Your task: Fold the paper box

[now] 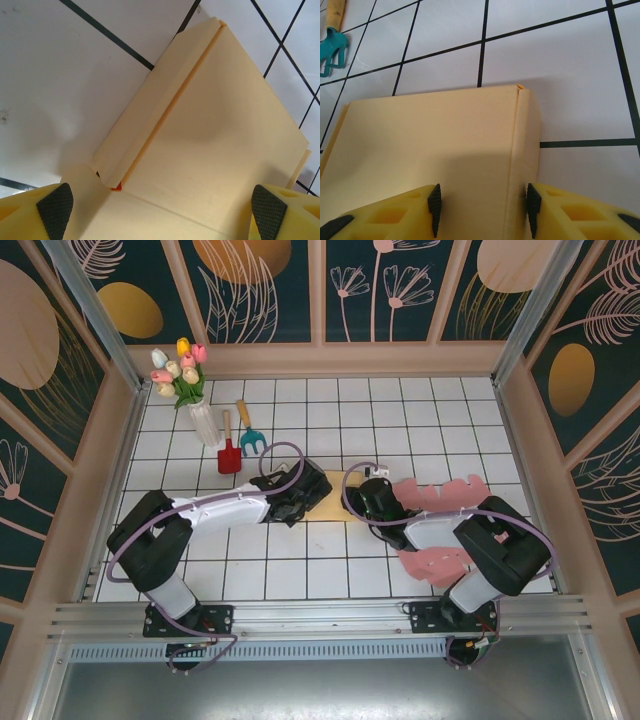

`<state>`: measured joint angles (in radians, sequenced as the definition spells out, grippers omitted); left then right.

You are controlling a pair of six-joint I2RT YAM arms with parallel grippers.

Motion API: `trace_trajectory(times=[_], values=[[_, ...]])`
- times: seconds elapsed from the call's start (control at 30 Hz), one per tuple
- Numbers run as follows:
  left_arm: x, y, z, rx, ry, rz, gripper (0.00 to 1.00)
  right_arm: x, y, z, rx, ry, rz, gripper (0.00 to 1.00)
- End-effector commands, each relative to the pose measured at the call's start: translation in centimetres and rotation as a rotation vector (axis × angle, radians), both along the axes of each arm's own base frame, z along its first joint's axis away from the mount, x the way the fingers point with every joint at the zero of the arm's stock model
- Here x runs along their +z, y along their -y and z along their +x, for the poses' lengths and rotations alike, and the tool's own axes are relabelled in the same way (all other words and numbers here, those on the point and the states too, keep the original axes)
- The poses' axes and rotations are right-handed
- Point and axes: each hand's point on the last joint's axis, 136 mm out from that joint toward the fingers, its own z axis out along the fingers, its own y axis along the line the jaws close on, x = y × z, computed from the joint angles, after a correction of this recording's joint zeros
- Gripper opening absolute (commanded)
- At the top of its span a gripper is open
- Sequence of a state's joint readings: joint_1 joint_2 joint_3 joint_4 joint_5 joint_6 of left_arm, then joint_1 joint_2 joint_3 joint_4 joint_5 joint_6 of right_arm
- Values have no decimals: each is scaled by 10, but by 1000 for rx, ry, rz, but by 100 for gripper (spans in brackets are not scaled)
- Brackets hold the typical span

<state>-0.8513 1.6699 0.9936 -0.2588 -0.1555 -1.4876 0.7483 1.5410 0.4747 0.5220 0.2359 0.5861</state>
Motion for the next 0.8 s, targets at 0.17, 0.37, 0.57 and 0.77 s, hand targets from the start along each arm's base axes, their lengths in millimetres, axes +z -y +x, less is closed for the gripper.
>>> trace_trajectory(times=[0.17,0.37,0.57,0.77], values=[[-2,13,-8,-12,-50,-6,92,-28,10,-14,-5,-68,-45,49],[-1,10,-5,4,-39,12,89,-32,7,-15,1,-76,-36,49],[-18,3,-4,18,-54,67,88,-34,9,-17,4,-77,-40,49],[-22,1,-4,26,-56,81,87,-34,10,-19,4,-77,-41,49]])
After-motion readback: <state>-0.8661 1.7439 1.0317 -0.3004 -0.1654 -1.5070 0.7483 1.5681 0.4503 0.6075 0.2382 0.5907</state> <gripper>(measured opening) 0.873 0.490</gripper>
